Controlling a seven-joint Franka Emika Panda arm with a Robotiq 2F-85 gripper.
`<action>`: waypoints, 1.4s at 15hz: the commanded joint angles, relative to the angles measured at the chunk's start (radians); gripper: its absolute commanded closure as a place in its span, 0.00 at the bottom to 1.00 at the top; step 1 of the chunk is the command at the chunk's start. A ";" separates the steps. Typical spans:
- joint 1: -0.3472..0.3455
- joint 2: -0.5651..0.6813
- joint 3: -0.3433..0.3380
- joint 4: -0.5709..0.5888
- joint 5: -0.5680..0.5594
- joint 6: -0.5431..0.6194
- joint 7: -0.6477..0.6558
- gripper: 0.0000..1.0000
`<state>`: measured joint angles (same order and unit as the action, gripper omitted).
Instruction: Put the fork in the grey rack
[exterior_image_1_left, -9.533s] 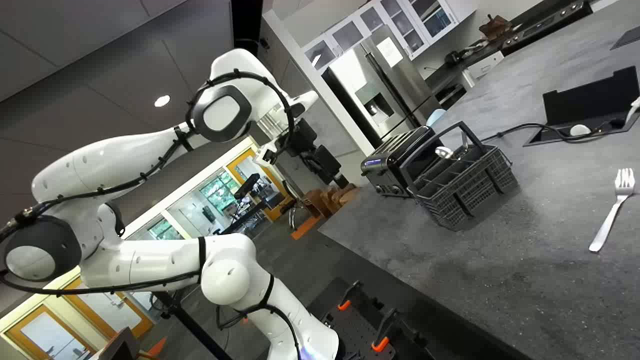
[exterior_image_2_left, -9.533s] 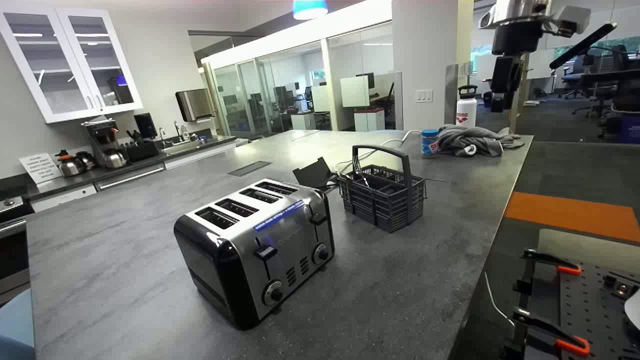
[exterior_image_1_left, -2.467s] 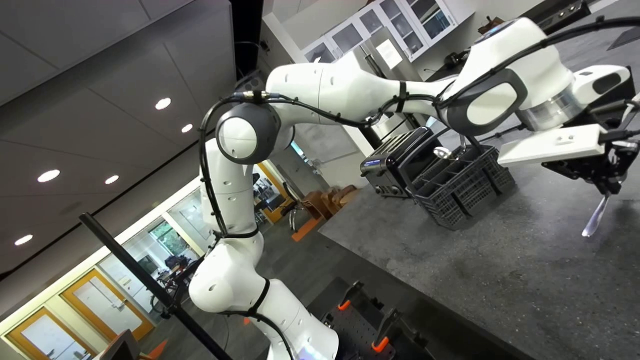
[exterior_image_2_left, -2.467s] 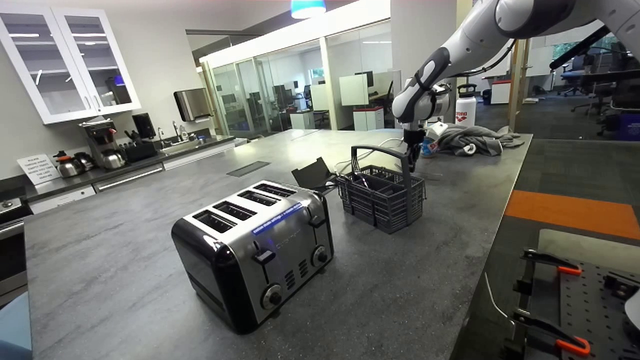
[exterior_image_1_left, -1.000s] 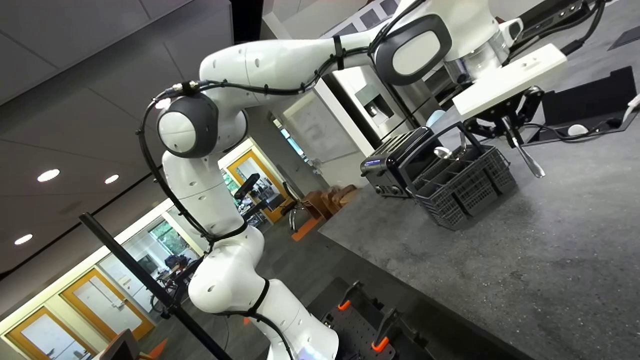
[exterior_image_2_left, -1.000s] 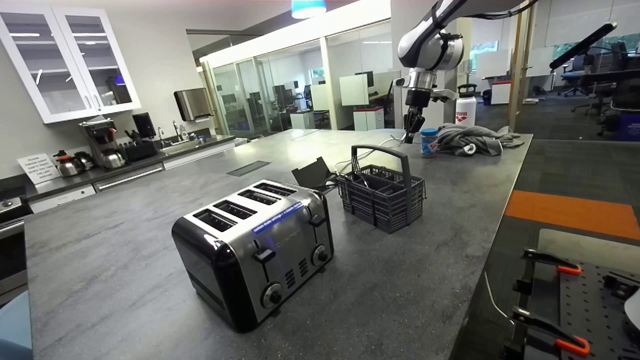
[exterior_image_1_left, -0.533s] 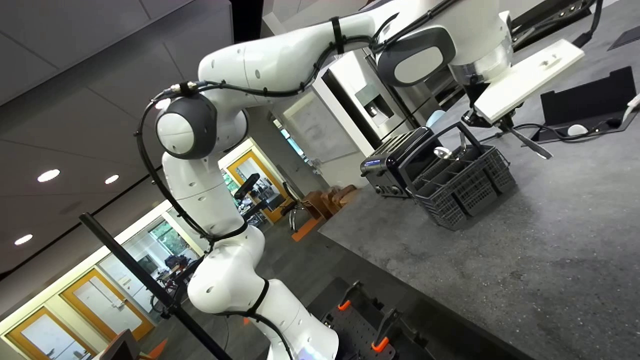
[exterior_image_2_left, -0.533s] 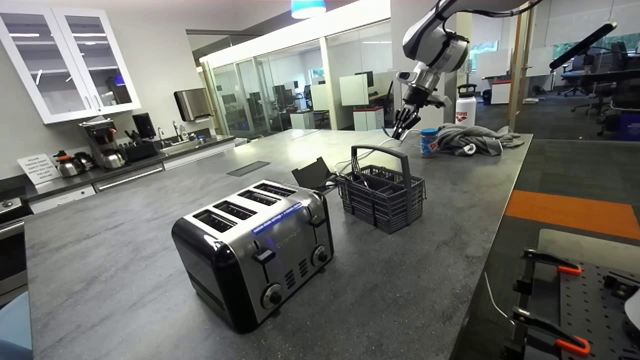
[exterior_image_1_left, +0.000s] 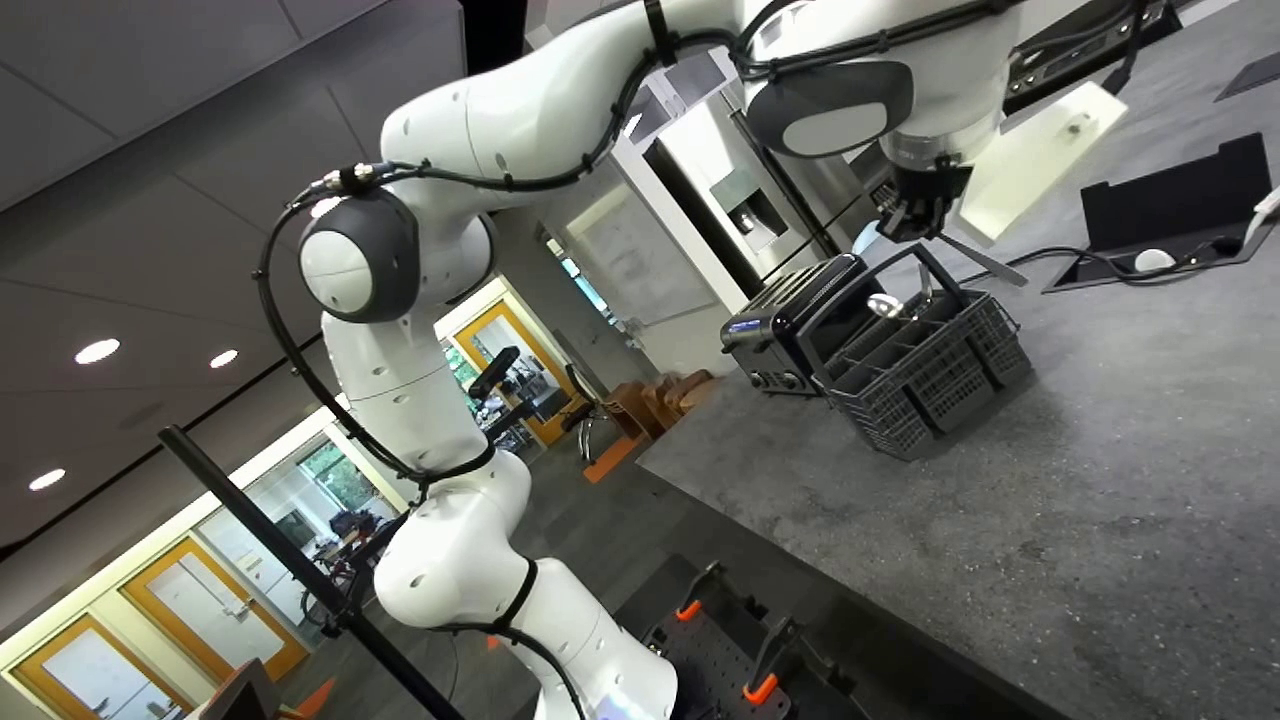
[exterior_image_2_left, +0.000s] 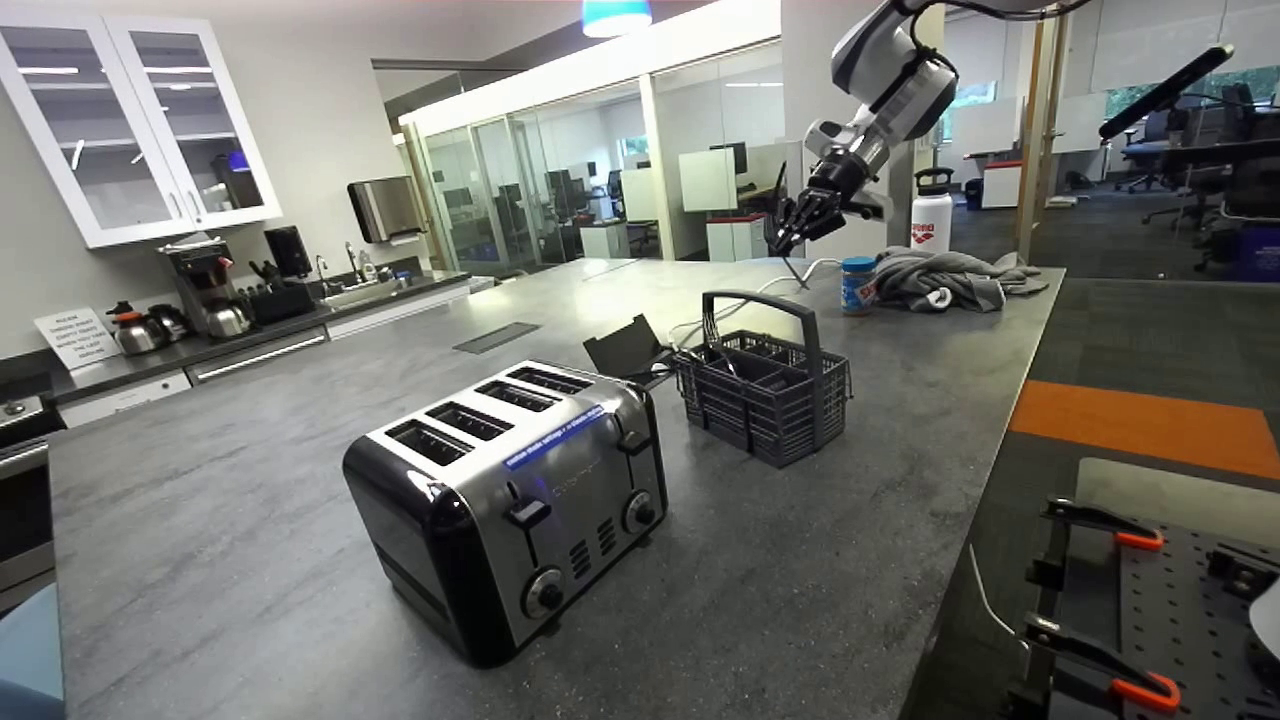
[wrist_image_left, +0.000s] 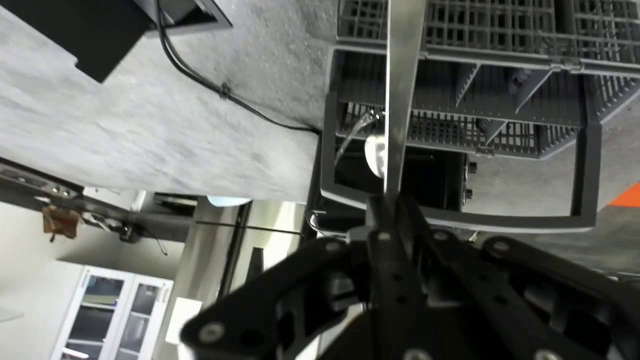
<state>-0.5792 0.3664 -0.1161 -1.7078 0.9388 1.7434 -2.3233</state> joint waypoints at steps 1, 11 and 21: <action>0.011 0.001 -0.027 0.011 0.069 -0.180 -0.114 0.98; 0.057 0.036 -0.094 0.007 0.141 -0.419 -0.209 0.92; -0.072 0.108 0.045 0.052 0.227 -0.512 -0.285 0.98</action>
<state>-0.5589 0.4516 -0.1736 -1.7081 1.1321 1.3018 -2.6082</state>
